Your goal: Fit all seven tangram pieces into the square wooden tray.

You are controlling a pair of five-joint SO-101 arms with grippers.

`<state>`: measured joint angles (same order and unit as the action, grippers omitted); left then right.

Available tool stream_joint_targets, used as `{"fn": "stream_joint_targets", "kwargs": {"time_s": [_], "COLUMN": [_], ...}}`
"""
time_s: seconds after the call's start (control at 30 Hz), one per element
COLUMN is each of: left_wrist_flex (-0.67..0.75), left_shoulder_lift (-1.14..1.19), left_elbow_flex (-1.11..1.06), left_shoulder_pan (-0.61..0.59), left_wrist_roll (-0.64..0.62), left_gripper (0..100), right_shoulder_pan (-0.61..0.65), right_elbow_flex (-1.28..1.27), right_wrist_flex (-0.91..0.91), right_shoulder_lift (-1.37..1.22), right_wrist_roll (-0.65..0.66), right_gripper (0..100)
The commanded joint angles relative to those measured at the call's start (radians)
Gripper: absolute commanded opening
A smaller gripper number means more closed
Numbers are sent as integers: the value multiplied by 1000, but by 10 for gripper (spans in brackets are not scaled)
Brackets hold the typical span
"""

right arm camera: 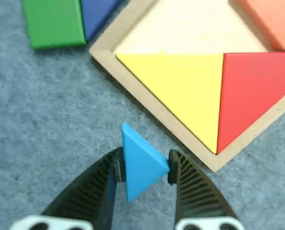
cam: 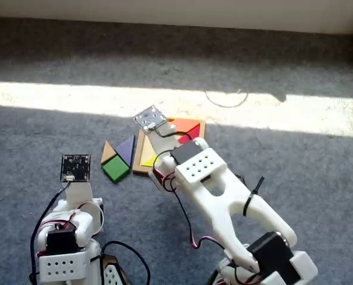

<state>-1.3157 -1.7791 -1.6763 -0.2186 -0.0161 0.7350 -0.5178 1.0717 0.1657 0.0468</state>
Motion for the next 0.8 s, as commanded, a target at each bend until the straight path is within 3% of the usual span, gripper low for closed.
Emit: {"fn": "stream_joint_targets", "kwargs": {"time_s": [0.0, 0.23, 0.63, 0.77], "left_wrist_flex": [-5, -5, -5, -5], "left_shoulder_lift": [-36, -36, -36, -36], "left_elbow_flex": [-19, -19, -19, -19], "left_shoulder_pan": [1, 1, 1, 1], "left_wrist_roll": [6, 6, 6, 6], "left_gripper": [6, 6, 6, 6], "right_shoulder_pan": [15, 16, 16, 15], "right_elbow_flex": [153, 412, 696, 699], "right_wrist_flex": [8, 2, 8, 8], "right_shoulder_lift": [-62, -291, -568, -572], "right_wrist_roll": [-121, -385, -568, -626], "right_gripper": [73, 73, 82, 164]}}
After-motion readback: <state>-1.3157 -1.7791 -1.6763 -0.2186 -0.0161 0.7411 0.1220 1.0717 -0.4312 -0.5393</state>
